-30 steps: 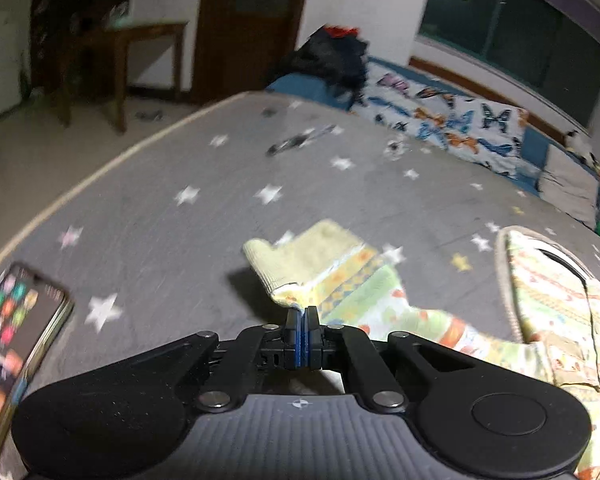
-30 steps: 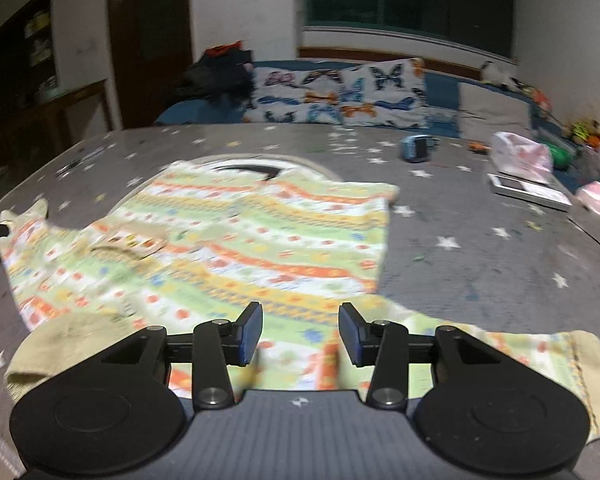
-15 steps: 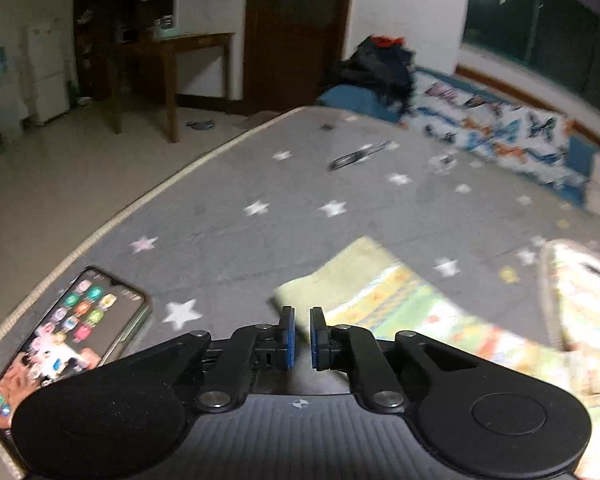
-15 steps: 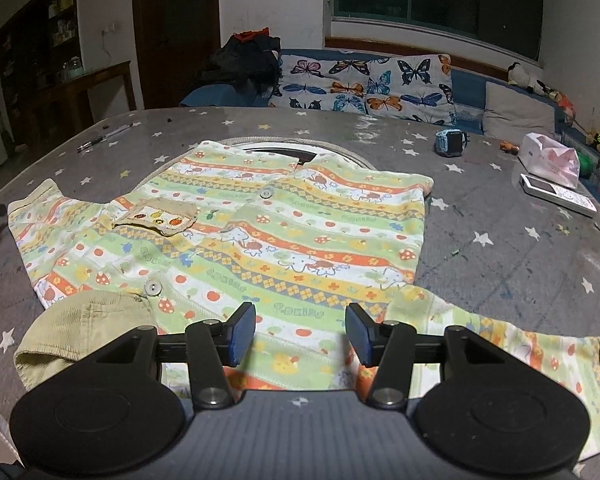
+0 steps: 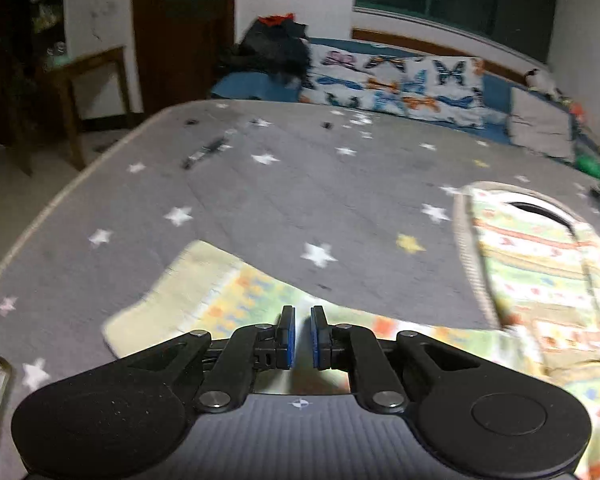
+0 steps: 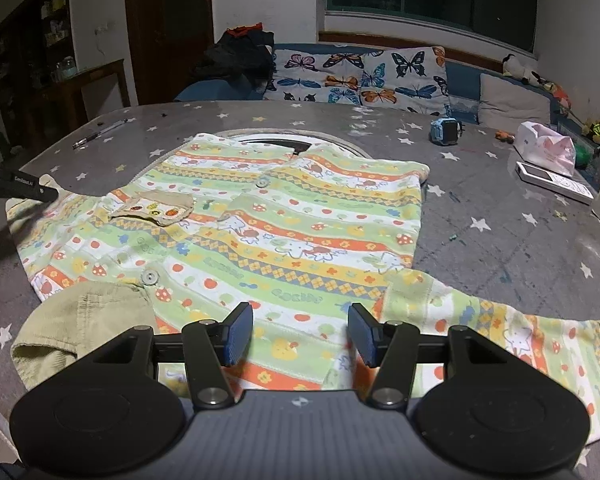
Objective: Fold clothes
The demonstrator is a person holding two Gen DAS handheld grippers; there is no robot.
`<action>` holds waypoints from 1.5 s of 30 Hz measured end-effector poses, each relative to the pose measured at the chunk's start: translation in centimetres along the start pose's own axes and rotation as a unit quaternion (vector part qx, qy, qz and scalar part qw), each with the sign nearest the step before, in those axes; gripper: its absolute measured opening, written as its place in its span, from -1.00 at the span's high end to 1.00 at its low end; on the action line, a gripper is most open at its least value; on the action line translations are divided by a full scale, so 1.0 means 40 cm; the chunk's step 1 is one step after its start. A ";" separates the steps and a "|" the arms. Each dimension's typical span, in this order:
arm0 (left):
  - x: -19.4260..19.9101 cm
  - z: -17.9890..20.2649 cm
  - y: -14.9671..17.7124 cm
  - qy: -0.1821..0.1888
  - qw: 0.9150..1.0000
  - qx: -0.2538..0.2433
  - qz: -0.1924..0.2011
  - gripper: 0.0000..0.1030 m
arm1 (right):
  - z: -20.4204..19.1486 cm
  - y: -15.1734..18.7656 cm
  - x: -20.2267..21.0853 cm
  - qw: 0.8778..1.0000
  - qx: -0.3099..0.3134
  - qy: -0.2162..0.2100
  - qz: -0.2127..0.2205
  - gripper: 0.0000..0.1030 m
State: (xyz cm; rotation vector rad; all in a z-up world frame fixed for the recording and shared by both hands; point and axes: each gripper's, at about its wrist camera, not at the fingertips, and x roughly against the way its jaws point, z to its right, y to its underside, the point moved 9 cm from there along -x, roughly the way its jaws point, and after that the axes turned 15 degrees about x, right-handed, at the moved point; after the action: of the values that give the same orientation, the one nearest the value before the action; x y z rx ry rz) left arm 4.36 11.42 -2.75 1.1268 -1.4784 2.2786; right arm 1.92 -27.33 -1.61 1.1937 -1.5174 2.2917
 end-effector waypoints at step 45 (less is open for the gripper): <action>0.218 0.382 0.290 0.224 0.954 -0.179 -0.090 0.73 | 0.438 0.305 0.216 0.952 -0.183 0.244 -0.023 -0.01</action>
State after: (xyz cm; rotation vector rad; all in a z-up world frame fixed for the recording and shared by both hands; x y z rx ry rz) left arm -0.41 -9.07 -1.63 0.5674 -1.4492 1.8745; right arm -0.80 -50.20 -1.39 0.5114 -1.5899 1.9526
